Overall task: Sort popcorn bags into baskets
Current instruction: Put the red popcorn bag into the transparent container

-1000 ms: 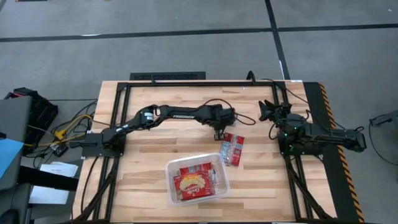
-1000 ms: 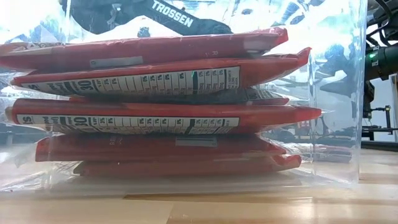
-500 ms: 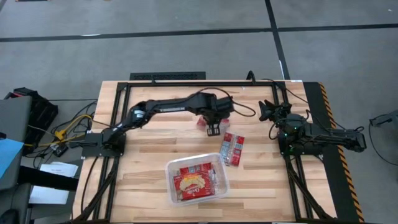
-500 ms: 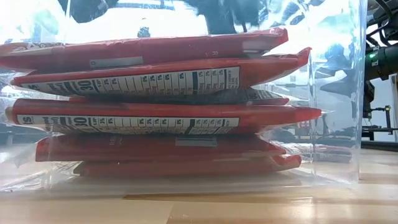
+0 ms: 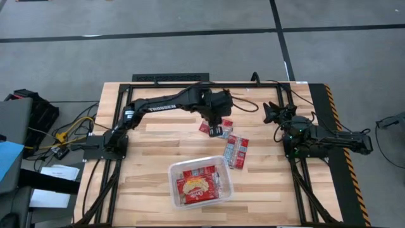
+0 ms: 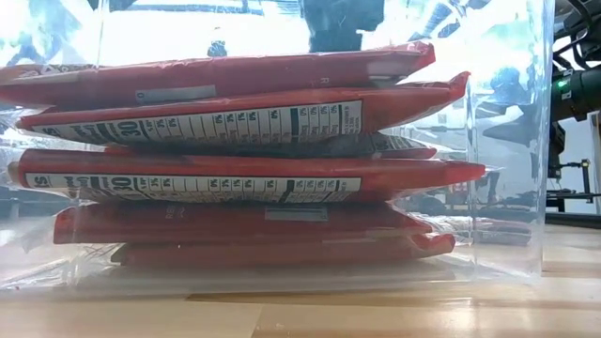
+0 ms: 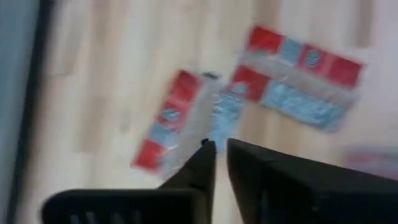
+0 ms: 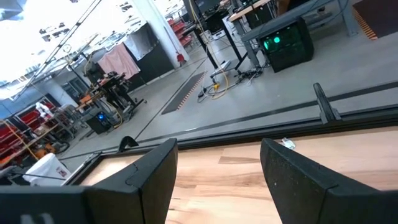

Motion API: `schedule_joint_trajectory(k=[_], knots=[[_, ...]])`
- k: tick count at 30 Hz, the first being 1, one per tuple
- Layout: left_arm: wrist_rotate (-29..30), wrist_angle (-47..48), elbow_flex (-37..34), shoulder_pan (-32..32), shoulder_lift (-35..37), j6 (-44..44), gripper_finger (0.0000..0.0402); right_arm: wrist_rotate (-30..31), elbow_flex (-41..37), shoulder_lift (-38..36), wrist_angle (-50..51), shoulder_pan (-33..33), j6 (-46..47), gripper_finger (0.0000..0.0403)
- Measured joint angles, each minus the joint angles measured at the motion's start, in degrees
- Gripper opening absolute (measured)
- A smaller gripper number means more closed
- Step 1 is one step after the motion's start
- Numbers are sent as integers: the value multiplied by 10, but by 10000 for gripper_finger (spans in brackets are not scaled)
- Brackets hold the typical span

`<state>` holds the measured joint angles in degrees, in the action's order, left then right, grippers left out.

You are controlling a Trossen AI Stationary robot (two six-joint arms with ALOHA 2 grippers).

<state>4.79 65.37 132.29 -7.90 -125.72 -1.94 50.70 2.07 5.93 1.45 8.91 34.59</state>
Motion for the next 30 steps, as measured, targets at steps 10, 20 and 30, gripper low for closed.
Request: schedule_joint_trajectory(k=[10, 20, 30], knots=[[-175, 124, -83, -81, 1, 37, 195, -163, 37, 51, 42, -14, -120, 255], [-192, 135, -161, -96, 12, 59, 221, -241, 145, 314, 84, 28, -19, 255], [-133, 153, -233, -125, 201, 111, 200, -390, 180, 560, -41, 51, 147, 255]])
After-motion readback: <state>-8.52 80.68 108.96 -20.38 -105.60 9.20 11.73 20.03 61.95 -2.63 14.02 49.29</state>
